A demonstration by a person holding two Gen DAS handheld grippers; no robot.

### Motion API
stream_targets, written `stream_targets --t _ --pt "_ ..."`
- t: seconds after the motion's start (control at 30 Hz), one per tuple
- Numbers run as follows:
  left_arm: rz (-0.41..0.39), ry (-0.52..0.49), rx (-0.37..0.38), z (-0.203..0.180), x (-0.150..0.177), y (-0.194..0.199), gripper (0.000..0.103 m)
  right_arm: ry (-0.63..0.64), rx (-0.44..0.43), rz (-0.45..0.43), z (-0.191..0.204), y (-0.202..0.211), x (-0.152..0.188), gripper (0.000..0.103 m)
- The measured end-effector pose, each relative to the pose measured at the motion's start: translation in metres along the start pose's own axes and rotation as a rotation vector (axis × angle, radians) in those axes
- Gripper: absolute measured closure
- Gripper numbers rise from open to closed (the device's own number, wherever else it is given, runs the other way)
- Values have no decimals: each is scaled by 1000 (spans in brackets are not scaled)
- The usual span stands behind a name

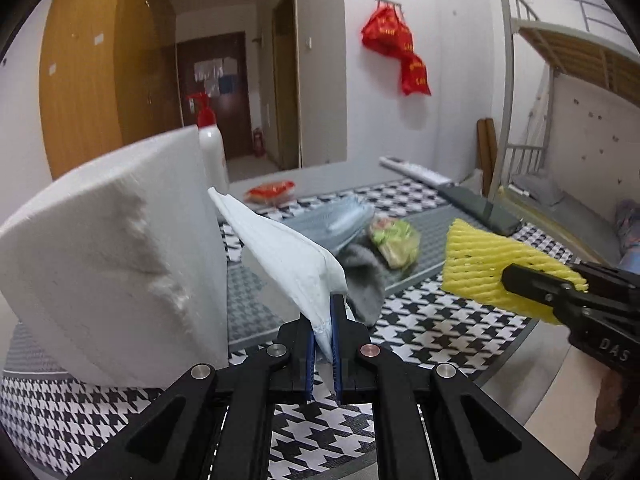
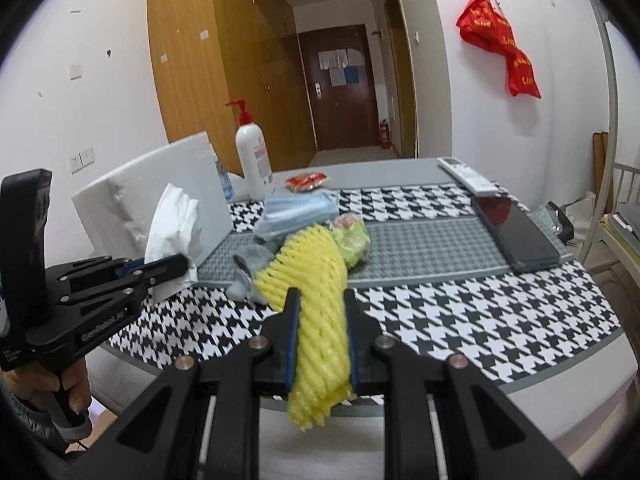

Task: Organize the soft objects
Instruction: 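Grasp the white cloth with the left gripper and lift it, then carry the white cloth and yellow foam net over the white foam box with both tools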

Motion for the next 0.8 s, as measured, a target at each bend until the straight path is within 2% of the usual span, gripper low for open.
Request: stream_targets --t 0.8 --pt "-134 -61 32 10 -22 39 96 20 39 -70 23 19 -28 80"
Point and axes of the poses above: each gripper's, at about its wrist camera, not at the fingertips, and y roughly against the way its jaws point, z to its left, x to its underside, the point moved 3 cm from there along -y, roughly the way its jaws point, and after that the axes turned 15 degrees about z, right-handed, at the moved point
